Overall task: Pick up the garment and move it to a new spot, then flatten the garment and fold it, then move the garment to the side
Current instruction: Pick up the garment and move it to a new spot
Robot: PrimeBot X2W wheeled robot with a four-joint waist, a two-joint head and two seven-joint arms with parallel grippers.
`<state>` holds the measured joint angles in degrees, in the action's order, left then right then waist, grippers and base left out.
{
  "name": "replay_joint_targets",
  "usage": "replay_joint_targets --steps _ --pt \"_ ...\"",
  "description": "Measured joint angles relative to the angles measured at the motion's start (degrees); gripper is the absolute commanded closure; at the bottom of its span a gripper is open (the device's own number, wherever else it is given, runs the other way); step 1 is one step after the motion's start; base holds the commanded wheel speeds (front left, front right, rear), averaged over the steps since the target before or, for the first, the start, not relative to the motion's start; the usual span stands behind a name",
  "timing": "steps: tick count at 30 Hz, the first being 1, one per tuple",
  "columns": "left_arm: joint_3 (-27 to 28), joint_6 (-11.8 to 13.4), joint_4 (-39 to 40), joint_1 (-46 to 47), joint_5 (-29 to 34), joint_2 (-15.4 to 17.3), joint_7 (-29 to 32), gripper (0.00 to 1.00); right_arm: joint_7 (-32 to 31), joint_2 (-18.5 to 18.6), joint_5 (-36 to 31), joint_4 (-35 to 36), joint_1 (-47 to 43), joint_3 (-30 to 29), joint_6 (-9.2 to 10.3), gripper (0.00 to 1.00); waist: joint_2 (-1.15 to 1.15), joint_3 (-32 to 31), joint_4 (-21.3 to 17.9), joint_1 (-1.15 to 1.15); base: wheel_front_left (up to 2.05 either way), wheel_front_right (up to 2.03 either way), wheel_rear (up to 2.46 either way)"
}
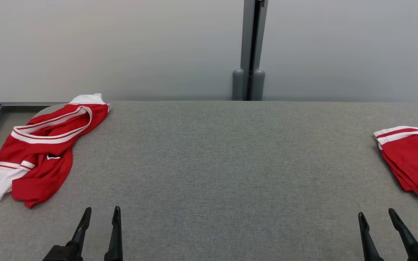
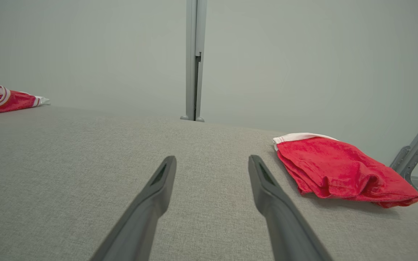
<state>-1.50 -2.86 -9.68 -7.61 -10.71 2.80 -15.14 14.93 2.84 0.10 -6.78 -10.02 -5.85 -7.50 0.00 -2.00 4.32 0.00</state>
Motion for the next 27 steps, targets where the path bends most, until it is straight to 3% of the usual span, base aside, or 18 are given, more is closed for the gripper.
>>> replay_joint_targets --steps 5,17,22,27 --pt "-1.0 0.1 -0.2 0.6 0.1 0.0 0.0 0.0 0.1 0.0 1.2 0.8 0.0 0.3 0.0 0.0 0.0 -0.1 4.2 0.0 0.0 0.0 0.0" --pt "0.9 -0.4 0.3 -2.2 0.6 0.1 0.0 0.0 0.1 -0.1 3.5 0.4 1.6 8.2 -0.01 0.0 0.0 -0.8 20.1 0.0 0.0 0.0 0.0" --pt "0.6 -1.1 0.7 0.0 -1.3 0.1 0.0 0.0 0.1 -0.1 2.6 1.3 3.7 9.0 -0.01 0.0 0.0 1.4 22.2 0.0 0.0 0.0 0.0" --pt "-0.7 -2.2 -2.4 12.3 -5.2 0.1 0.0 0.0 0.1 1.3 -0.7 3.2 8.7 10.4 -0.01 0.0 0.0 7.2 22.3 0.0 0.0 0.0 0.0"
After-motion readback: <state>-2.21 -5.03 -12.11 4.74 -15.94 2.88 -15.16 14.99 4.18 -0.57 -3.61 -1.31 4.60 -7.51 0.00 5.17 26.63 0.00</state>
